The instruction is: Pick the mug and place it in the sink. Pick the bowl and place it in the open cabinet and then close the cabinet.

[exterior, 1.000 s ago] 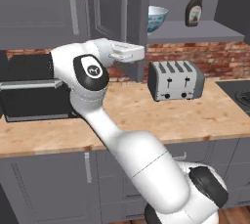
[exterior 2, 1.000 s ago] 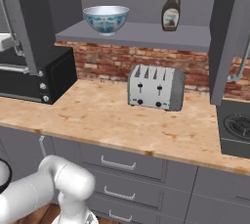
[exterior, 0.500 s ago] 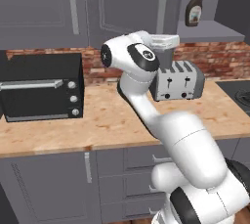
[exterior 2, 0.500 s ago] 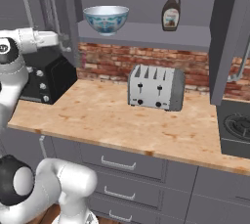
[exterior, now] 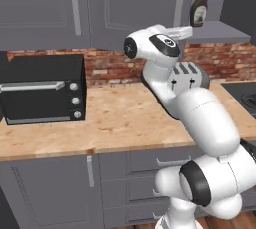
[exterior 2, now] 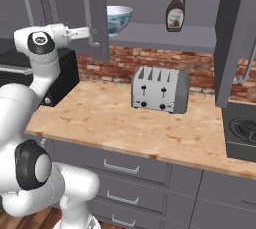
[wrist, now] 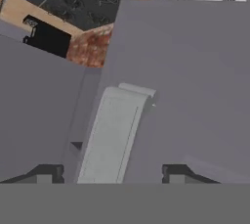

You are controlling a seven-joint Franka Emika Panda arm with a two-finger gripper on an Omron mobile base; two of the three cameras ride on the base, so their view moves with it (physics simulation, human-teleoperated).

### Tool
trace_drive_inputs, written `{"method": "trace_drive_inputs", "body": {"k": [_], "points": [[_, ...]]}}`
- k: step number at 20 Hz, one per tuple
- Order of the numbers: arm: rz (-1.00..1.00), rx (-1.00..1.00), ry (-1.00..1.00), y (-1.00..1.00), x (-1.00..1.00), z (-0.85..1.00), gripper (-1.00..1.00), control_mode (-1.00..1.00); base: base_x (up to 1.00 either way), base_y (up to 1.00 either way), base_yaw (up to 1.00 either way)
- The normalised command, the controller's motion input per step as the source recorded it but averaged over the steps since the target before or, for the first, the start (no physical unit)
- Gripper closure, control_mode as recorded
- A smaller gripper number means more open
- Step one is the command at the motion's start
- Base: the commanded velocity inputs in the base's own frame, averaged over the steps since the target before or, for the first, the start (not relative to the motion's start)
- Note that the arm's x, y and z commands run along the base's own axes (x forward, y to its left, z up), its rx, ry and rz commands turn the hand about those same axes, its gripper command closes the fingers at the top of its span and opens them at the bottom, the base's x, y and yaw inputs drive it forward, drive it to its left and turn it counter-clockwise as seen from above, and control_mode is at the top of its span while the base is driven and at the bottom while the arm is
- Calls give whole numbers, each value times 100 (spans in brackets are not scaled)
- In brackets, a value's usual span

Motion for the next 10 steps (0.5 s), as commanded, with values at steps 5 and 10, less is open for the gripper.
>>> {"method": "trace_drive_inputs", "body": {"k": [5, 10], "points": [[2, 0, 8, -36, 59, 0, -100, -100, 0, 0, 0], [21, 8, 0, -69, 49, 0, -100, -100, 0, 0, 0]]}}
